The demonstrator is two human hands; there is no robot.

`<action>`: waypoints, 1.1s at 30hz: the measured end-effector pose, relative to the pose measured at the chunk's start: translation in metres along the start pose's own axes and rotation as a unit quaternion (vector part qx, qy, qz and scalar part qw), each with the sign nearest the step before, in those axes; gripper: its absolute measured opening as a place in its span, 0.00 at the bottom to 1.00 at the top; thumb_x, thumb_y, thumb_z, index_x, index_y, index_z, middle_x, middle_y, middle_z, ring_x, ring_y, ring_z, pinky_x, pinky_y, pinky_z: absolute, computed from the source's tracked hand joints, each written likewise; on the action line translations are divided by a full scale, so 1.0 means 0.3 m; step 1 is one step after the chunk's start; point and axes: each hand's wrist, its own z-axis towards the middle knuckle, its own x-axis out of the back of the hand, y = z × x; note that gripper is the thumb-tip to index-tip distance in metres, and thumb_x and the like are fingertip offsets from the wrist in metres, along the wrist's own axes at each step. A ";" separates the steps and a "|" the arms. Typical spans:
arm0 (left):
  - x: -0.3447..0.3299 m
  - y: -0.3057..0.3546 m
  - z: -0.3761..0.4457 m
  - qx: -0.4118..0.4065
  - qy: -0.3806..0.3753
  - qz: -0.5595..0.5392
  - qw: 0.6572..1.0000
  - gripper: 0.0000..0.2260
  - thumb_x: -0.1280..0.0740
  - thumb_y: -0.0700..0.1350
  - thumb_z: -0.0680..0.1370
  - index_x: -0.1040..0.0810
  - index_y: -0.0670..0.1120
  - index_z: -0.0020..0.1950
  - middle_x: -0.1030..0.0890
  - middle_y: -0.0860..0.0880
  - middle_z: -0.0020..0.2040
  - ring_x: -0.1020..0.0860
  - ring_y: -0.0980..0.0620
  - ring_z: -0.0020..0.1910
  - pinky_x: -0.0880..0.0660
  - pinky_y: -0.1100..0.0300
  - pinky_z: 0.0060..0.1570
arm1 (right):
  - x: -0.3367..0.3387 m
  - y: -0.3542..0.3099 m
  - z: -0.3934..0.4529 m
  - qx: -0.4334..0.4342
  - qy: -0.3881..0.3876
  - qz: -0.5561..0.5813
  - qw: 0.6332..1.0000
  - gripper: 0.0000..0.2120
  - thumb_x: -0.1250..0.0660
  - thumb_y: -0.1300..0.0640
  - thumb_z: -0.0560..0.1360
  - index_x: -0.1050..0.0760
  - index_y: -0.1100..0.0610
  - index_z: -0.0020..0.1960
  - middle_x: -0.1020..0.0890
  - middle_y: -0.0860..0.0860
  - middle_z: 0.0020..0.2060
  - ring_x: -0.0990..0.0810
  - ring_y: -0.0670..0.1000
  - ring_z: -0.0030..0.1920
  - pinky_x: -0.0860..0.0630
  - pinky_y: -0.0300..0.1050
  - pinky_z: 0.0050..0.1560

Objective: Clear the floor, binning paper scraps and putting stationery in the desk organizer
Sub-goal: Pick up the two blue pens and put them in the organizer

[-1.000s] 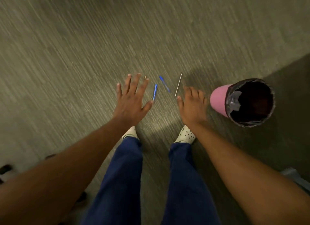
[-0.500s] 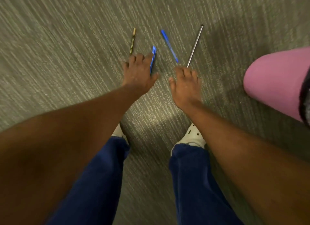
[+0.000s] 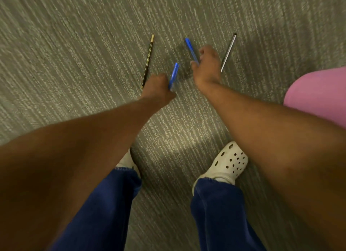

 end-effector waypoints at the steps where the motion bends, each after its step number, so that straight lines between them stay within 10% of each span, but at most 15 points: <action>1: 0.002 -0.003 -0.018 0.009 -0.001 -0.018 1.000 0.13 0.22 0.46 0.70 0.20 0.45 0.51 0.17 0.45 0.46 0.19 0.45 0.44 0.29 0.58 0.38 | -0.010 -0.011 0.029 0.001 -0.012 -0.017 1.000 0.16 0.27 0.60 0.76 0.26 0.60 0.62 0.19 0.57 0.56 0.19 0.56 0.56 0.22 0.51 0.58; 7: 0.017 -0.009 -0.171 0.011 -0.013 -0.151 0.988 0.08 0.26 0.44 0.73 0.24 0.49 0.45 0.20 0.51 0.38 0.21 0.53 0.35 0.29 0.60 0.33 | -0.027 0.000 0.064 -0.014 -0.072 -0.029 0.997 0.11 0.29 0.64 0.75 0.25 0.59 0.56 0.15 0.59 0.47 0.15 0.59 0.49 0.19 0.51 0.51; 14: 0.250 0.143 -0.407 -0.039 0.055 -0.241 0.968 0.06 0.29 0.39 0.80 0.18 0.46 0.56 0.16 0.51 0.43 0.17 0.56 0.36 0.27 0.76 0.34 | 0.242 -0.122 -0.197 -0.081 -0.104 0.240 0.962 0.27 0.25 0.67 0.75 0.28 0.56 0.71 0.20 0.52 0.42 0.13 0.59 0.46 0.14 0.60 0.49; 21: 0.732 0.573 -0.642 -0.156 0.086 -0.228 0.957 0.10 0.29 0.40 0.79 0.16 0.45 0.60 0.15 0.52 0.48 0.18 0.56 0.44 0.25 0.69 0.47 | 0.848 -0.394 -0.377 -0.018 -0.019 0.399 0.917 0.37 0.27 0.69 0.73 0.32 0.45 0.75 0.21 0.55 0.43 0.18 0.46 0.40 0.16 0.44 0.41; 26: 1.105 0.955 -0.891 -0.264 0.093 -0.209 0.937 0.10 0.28 0.40 0.79 0.15 0.47 0.58 0.17 0.58 0.42 0.20 0.70 0.41 0.28 0.77 0.43 | 1.394 -0.630 -0.512 0.029 0.051 0.437 0.898 0.40 0.25 0.70 0.72 0.32 0.36 0.72 0.22 0.68 0.48 0.18 0.58 0.46 0.13 0.58 0.49; 33: 1.421 1.440 -1.397 -0.376 0.061 -0.174 0.908 0.10 0.31 0.40 0.80 0.16 0.46 0.60 0.14 0.50 0.46 0.15 0.51 0.46 0.18 0.49 0.52 | 2.162 -0.756 -0.869 0.073 0.230 0.423 0.873 0.37 0.28 0.70 0.75 0.32 0.40 0.74 0.19 0.58 0.43 0.14 0.58 0.42 0.14 0.63 0.51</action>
